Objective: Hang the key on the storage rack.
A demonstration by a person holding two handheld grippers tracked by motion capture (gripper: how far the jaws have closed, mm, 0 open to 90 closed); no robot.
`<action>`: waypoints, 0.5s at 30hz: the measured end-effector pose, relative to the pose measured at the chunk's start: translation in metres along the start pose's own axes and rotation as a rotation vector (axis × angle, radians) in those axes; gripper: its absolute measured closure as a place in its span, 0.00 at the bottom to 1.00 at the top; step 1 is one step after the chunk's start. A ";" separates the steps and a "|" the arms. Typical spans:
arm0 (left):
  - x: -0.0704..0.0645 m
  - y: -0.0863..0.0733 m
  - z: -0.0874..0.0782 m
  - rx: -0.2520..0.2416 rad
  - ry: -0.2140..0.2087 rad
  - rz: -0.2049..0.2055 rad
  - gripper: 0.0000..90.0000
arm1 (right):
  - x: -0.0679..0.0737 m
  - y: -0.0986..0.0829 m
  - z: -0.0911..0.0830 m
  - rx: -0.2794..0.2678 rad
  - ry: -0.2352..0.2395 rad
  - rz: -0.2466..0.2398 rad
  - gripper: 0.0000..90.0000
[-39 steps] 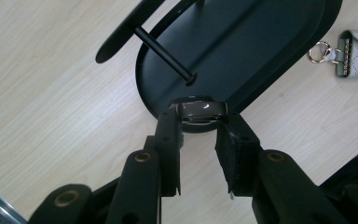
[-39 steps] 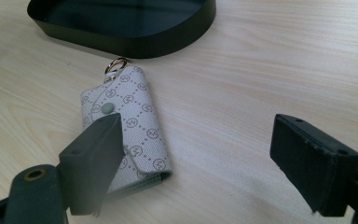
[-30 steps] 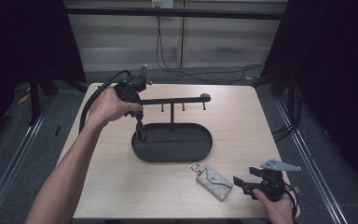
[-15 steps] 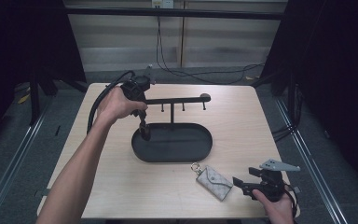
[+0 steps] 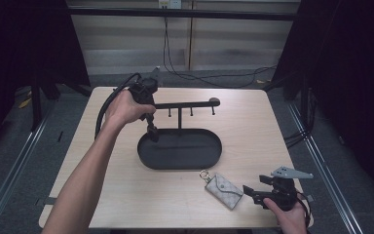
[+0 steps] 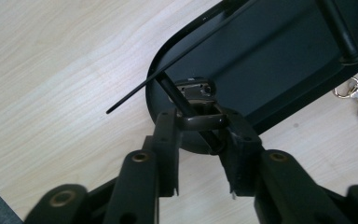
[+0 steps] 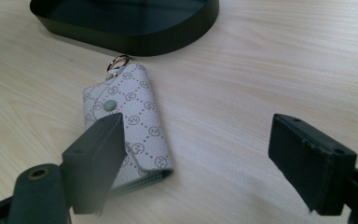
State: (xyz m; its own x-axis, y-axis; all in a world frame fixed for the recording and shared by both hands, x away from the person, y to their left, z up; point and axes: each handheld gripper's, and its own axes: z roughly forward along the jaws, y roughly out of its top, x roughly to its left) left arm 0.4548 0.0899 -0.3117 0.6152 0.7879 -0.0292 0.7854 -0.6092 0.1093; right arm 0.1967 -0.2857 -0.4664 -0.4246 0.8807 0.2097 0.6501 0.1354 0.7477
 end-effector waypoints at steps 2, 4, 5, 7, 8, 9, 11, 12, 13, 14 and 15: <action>0.001 0.000 0.003 0.002 -0.008 -0.007 0.55 | 0.000 0.000 0.000 0.000 -0.001 -0.001 0.21; 0.001 0.000 0.005 0.004 -0.011 -0.004 0.52 | 0.000 0.000 0.000 0.002 -0.001 0.000 0.21; 0.001 -0.001 0.006 0.004 -0.024 -0.011 0.49 | 0.000 0.000 0.000 0.002 -0.001 0.000 0.21; 0.002 -0.001 0.006 -0.006 -0.030 -0.001 0.45 | 0.000 0.000 0.000 0.001 -0.001 0.000 0.21; 0.002 -0.002 0.005 -0.004 -0.029 -0.002 0.43 | 0.000 0.000 0.000 0.002 0.000 0.000 0.21; 0.002 -0.002 0.005 -0.005 -0.033 -0.003 0.41 | 0.000 0.000 0.000 0.002 0.000 0.000 0.21; 0.002 -0.004 0.003 -0.006 -0.033 -0.002 0.40 | 0.000 0.000 0.001 0.003 0.000 -0.001 0.21; 0.003 -0.005 0.002 -0.007 -0.041 -0.001 0.39 | 0.000 0.000 0.001 0.002 0.000 -0.003 0.21; 0.003 -0.005 0.001 -0.013 -0.031 -0.005 0.39 | 0.000 0.001 0.001 0.002 0.000 -0.001 0.21; 0.004 -0.006 0.000 -0.011 -0.044 -0.006 0.39 | 0.000 0.001 0.001 0.003 0.000 0.000 0.21; 0.005 -0.007 0.000 -0.013 -0.045 -0.008 0.39 | -0.001 0.001 0.002 0.003 0.000 0.001 0.21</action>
State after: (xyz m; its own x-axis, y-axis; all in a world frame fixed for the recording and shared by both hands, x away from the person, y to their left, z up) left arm 0.4524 0.0978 -0.3122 0.6116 0.7877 -0.0744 0.7895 -0.6016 0.1213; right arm 0.1986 -0.2853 -0.4669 -0.4238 0.8809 0.2106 0.6528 0.1360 0.7452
